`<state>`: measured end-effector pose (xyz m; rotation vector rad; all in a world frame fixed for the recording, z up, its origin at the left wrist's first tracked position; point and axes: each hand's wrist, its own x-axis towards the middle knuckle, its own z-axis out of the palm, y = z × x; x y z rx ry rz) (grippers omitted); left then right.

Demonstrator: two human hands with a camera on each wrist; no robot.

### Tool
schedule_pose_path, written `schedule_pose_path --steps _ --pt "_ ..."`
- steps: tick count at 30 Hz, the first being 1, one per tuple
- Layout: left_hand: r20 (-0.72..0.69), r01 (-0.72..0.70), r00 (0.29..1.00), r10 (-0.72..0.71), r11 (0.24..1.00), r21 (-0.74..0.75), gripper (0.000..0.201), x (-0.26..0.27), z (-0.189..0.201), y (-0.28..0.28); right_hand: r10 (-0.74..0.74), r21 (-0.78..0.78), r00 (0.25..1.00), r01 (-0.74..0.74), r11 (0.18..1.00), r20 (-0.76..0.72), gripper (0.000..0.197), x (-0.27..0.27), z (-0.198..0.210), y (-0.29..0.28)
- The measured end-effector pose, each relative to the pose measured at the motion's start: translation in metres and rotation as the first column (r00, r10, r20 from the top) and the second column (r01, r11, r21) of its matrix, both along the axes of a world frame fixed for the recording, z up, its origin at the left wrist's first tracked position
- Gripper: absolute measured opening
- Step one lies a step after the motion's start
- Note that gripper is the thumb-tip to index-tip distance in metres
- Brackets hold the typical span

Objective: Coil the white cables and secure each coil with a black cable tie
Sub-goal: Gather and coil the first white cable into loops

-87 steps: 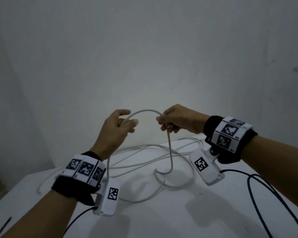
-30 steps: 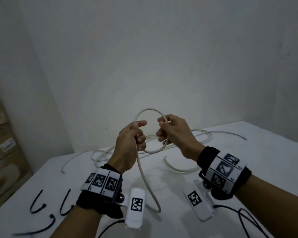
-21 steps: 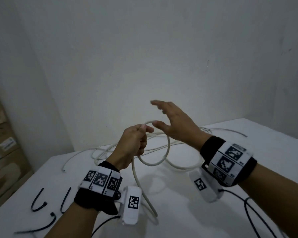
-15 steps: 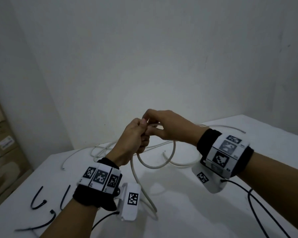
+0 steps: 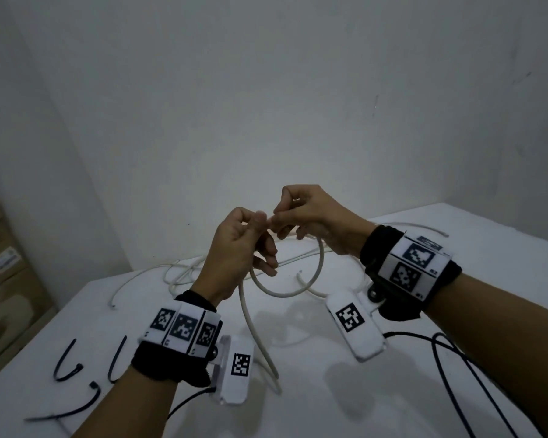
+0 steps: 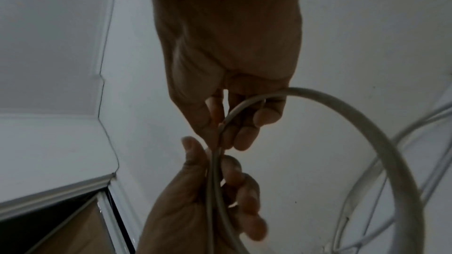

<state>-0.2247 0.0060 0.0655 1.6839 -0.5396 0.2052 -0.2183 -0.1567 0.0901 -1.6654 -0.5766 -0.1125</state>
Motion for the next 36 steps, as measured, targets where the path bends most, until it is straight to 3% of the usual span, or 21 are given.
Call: schedule_pose_path --steps 7,12,15,18,20,22,23,24,26,27,29,31,32,34,36 --pt "-0.021 -0.061 0.998 0.059 0.995 -0.076 0.017 0.001 -0.001 0.005 -0.101 0.14 0.987 0.118 0.983 -0.122 0.02 0.002 -0.001 -0.006" --pt "-0.053 -0.021 0.998 0.016 0.995 -0.1 0.021 0.002 -0.01 -0.002 -0.182 0.189 0.959 0.225 0.956 -0.219 0.02 0.005 -0.012 -0.001" --pt "-0.12 -0.018 0.993 0.002 0.991 -0.132 0.026 0.004 -0.013 -0.009 -0.188 0.264 0.964 0.234 0.936 -0.188 0.023 0.003 -0.016 0.006" --pt "-0.108 -0.142 0.986 0.127 0.98 -0.141 0.029 0.007 -0.012 -0.013 -0.207 0.262 0.967 0.241 0.935 -0.15 0.025 0.003 -0.019 0.01" --pt "-0.088 -0.234 0.972 0.22 0.951 -0.204 0.026 0.012 -0.007 -0.012 -0.359 0.197 0.928 0.371 0.907 -0.097 0.035 0.001 -0.022 0.011" --pt "-0.079 -0.291 0.957 0.28 0.915 -0.28 0.025 0.017 0.0 -0.009 -0.531 0.168 0.847 0.525 0.834 -0.011 0.029 -0.009 -0.028 0.012" --pt "-0.076 -0.31 0.95 0.302 0.898 -0.313 0.024 0.019 0.004 -0.008 -0.534 0.136 0.845 0.53 0.837 -0.011 0.027 -0.017 -0.033 0.013" --pt "-0.071 -0.323 0.945 0.318 0.885 -0.336 0.024 0.021 0.007 -0.007 -0.474 0.063 0.879 0.477 0.877 -0.058 0.03 -0.026 -0.041 0.014" --pt "-0.059 -0.333 0.941 0.334 0.873 -0.358 0.024 0.022 0.013 -0.008 -0.261 -0.137 0.923 0.23 0.963 -0.283 0.047 -0.046 -0.057 0.017" --pt "-0.059 -0.332 0.94 0.335 0.87 -0.365 0.024 0.022 0.015 -0.01 -0.176 -0.182 0.882 0.105 0.978 -0.437 0.058 -0.054 -0.064 0.018" --pt "-0.078 -0.329 0.943 0.324 0.864 -0.382 0.025 0.02 0.017 -0.015 -0.025 -0.068 0.733 -0.029 0.997 -0.679 0.069 -0.058 -0.076 0.021" --pt "-0.11 -0.324 0.946 0.306 0.855 -0.405 0.025 0.017 0.016 -0.019 0.121 0.214 0.61 0.082 0.973 -0.783 0.054 -0.052 -0.083 0.027" --pt "-0.125 -0.322 0.947 0.297 0.853 -0.41 0.025 0.016 0.015 -0.019 0.191 0.368 0.589 0.197 0.909 -0.785 0.039 -0.045 -0.085 0.03" --pt "-0.147 -0.326 0.945 0.291 0.859 -0.395 0.026 0.012 0.01 -0.019 0.18 0.513 0.641 0.381 0.77 -0.746 0.014 -0.031 -0.086 0.035" --pt "-0.181 -0.337 0.94 0.289 0.871 -0.357 0.026 0.009 0.005 -0.014 0.1 0.552 0.707 0.447 0.704 -0.7 0.017 -0.017 -0.08 0.034"
